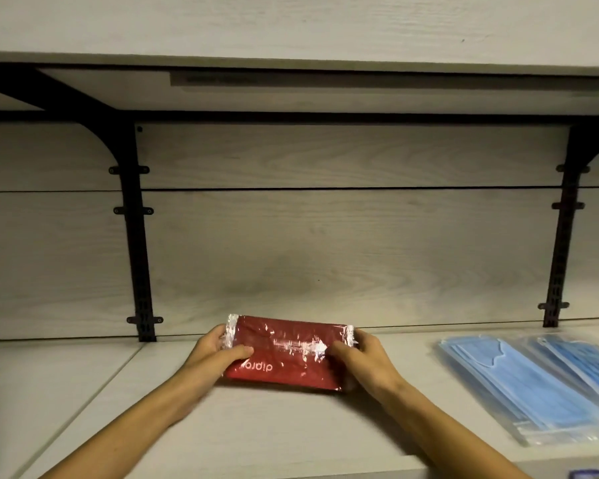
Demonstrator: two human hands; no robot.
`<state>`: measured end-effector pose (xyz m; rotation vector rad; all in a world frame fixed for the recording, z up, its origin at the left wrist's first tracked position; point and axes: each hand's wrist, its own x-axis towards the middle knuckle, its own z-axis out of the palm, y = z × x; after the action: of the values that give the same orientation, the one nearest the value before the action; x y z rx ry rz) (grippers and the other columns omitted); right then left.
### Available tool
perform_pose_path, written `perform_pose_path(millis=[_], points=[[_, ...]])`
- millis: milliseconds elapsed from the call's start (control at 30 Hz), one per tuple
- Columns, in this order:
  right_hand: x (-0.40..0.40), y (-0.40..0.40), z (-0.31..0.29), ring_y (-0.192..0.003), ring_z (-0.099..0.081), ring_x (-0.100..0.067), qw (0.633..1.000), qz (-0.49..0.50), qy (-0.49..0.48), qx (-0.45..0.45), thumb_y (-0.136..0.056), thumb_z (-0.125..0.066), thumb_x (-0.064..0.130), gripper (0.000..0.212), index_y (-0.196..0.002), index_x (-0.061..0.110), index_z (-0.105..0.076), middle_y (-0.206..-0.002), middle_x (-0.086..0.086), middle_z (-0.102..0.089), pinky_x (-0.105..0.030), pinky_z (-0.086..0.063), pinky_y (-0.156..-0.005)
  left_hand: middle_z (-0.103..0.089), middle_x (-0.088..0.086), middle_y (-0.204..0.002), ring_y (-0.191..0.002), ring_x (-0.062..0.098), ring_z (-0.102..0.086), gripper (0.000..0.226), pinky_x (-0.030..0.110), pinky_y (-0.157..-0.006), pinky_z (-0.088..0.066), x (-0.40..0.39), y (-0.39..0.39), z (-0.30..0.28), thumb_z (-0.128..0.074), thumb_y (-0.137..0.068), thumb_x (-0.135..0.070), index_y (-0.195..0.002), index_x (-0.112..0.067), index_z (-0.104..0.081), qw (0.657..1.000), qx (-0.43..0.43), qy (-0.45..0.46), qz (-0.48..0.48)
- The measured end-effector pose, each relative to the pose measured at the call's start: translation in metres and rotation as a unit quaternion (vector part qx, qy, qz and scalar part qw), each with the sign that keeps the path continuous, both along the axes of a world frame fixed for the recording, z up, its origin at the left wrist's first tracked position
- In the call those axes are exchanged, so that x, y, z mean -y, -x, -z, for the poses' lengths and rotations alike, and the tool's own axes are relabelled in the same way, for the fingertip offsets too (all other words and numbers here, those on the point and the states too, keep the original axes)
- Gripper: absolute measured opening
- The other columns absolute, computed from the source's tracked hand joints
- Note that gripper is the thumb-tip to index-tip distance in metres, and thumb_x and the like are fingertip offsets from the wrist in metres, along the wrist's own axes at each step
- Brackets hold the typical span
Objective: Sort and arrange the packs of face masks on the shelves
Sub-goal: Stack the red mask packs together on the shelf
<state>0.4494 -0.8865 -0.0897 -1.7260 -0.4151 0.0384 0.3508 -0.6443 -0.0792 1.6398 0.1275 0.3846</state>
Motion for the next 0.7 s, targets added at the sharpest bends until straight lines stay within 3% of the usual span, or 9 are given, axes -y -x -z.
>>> perform_pose_path(millis=[67, 200, 333, 467, 533, 600, 700], points=[[0.002, 0.001, -0.008, -0.071, -0.066, -0.018, 0.997, -0.022, -0.035, -0.065, -0.08, -0.07, 0.031, 0.029, -0.094, 0.006, -0.073, -0.082, -0.005, -0.074, -0.031, -0.05, -0.068, -0.077, 0.011, -0.103, -0.087, 0.024, -0.071, 0.041, 0.035, -0.085, -0.053, -0.005, 0.003, -0.006, -0.076, -0.076, -0.012, -0.116, -0.01, -0.067, 0.999, -0.007, 0.049, 0.018], [0.008, 0.007, -0.017, -0.076, -0.069, -0.017, 0.992, -0.064, -0.061, -0.093, -0.073, -0.074, 0.038, 0.043, -0.109, 0.015, -0.07, -0.092, -0.003, -0.078, -0.031, -0.051, -0.07, -0.07, 0.013, -0.092, -0.079, 0.022, -0.063, 0.041, 0.035, -0.078, -0.048, -0.012, 0.007, -0.011, -0.069, -0.073, -0.01, -0.113, 0.0, -0.066, 0.993, -0.055, 0.094, 0.043], [0.002, 0.016, -0.016, -0.077, -0.062, -0.02, 0.985, -0.148, -0.01, -0.09, -0.07, -0.071, 0.028, 0.041, -0.105, 0.008, -0.073, -0.088, -0.01, -0.071, -0.033, -0.046, -0.073, -0.066, 0.014, -0.091, -0.081, 0.024, -0.062, 0.044, 0.036, -0.079, -0.05, -0.009, 0.009, -0.01, -0.072, -0.064, -0.018, -0.105, -0.004, -0.068, 0.988, -0.117, 0.042, 0.089], [0.003, 0.021, -0.024, -0.068, -0.057, -0.023, 0.968, -0.206, 0.037, -0.138, -0.082, -0.069, 0.042, 0.042, -0.106, 0.008, -0.077, -0.086, -0.014, -0.068, -0.031, -0.043, -0.062, -0.061, 0.01, -0.076, -0.067, 0.019, -0.057, 0.023, 0.03, -0.058, -0.043, -0.003, 0.011, -0.012, -0.073, -0.061, -0.023, -0.08, -0.013, -0.064, 0.99, -0.125, -0.012, 0.058], [0.003, 0.02, -0.023, -0.069, -0.062, -0.02, 0.966, -0.213, 0.072, -0.129, -0.082, -0.072, 0.042, 0.041, -0.106, 0.009, -0.077, -0.088, -0.014, -0.073, -0.029, -0.049, -0.064, -0.06, 0.009, -0.074, -0.062, 0.018, -0.055, 0.023, 0.027, -0.05, -0.038, -0.002, 0.011, -0.012, -0.071, -0.063, -0.023, -0.082, -0.013, -0.065, 0.991, -0.123, -0.028, 0.05], [0.0, 0.022, -0.022, -0.075, -0.066, -0.02, 0.966, -0.213, 0.118, -0.091, -0.086, -0.071, 0.021, 0.024, -0.104, 0.006, -0.078, -0.092, -0.013, -0.075, -0.029, -0.054, -0.071, -0.061, 0.008, -0.074, -0.061, 0.017, -0.054, 0.031, 0.025, -0.047, -0.037, -0.002, 0.011, -0.012, -0.072, -0.062, -0.025, -0.089, -0.011, -0.07, 0.991, -0.119, -0.043, 0.049], [-0.007, 0.027, -0.023, -0.08, -0.066, -0.023, 0.969, -0.188, 0.137, -0.083, -0.088, -0.068, 0.01, 0.018, -0.1, 0.001, -0.077, -0.092, -0.016, -0.074, -0.03, -0.054, -0.073, -0.07, 0.005, -0.084, -0.063, 0.013, -0.062, 0.045, 0.026, -0.048, -0.048, -0.003, 0.006, -0.006, -0.082, -0.068, -0.019, -0.111, -0.012, -0.07, 0.994, -0.1, -0.048, -0.005]])
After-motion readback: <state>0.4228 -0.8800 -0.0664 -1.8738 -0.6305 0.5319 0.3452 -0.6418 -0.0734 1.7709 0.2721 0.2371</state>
